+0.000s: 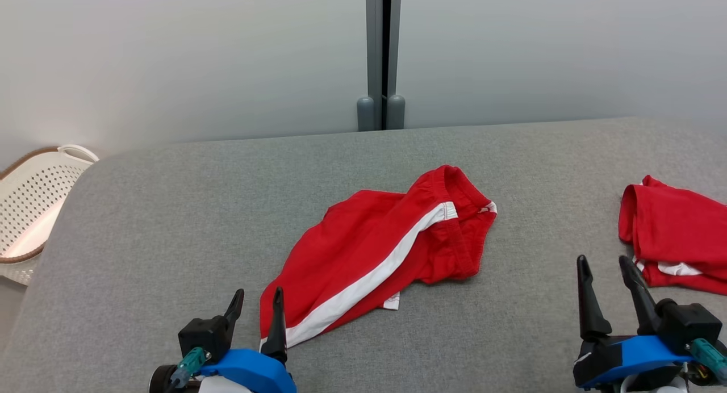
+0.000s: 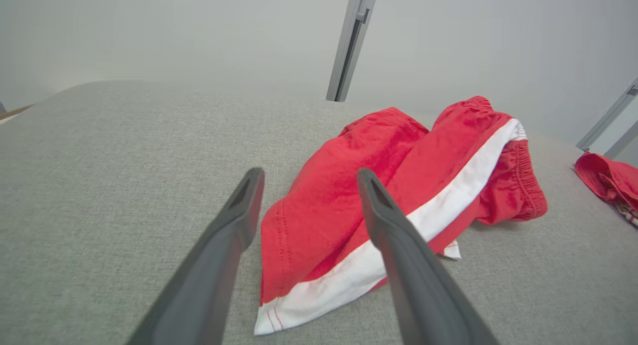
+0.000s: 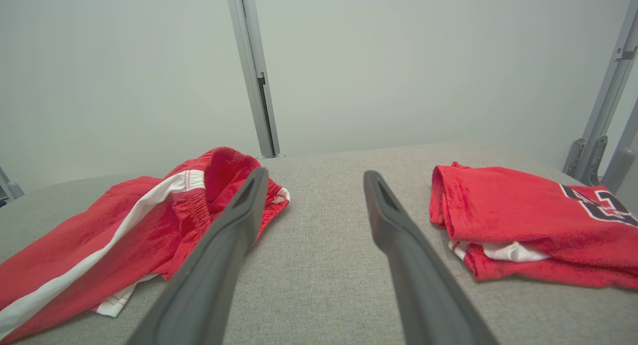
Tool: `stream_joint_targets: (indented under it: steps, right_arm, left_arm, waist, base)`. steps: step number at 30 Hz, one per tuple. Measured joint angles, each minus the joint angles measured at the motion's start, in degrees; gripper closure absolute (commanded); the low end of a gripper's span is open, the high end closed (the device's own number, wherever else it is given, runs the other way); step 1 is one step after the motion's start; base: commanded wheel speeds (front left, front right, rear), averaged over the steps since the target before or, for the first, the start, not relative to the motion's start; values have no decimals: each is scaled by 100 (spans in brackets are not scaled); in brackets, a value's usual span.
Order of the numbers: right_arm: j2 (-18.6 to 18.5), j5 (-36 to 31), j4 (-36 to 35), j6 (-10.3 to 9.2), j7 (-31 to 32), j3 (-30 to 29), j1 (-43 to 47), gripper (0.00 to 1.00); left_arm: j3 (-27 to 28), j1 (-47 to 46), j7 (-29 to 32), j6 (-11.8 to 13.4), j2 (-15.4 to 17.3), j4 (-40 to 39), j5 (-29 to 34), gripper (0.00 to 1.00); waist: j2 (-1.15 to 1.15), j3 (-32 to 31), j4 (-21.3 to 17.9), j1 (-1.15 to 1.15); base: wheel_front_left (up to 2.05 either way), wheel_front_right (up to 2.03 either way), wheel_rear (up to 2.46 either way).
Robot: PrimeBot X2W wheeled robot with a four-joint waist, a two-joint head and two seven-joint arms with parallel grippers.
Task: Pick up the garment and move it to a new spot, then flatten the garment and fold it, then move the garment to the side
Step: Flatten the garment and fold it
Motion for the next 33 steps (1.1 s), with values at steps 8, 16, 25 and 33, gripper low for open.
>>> stream_joint_targets:
  steps: [8,16,25,33]
  right_arm:
    - [1,71,19,1,0,342,-57,0]
    - [1,71,158,1,0,485,-59,0]
    - [1,60,248,1,0,508,-93,0]
    - [0,5,365,1,0,458,-162,0]
  left_arm:
    - [233,191,0,-25,-66,-226,218,0]
    - [371,294,0,-57,-132,-314,380,0]
    - [466,326,0,-85,-171,-419,528,0]
    - [517,358,0,-134,-197,-426,615,0]
  waist:
    - [0,-108,99,0]
    - [0,-96,147,0]
    - [0,-39,146,0]
    - [0,9,221,0]
  base:
    - [0,0,0]
    - [0,0,0]
    - [0,0,0]
    - [0,0,0]
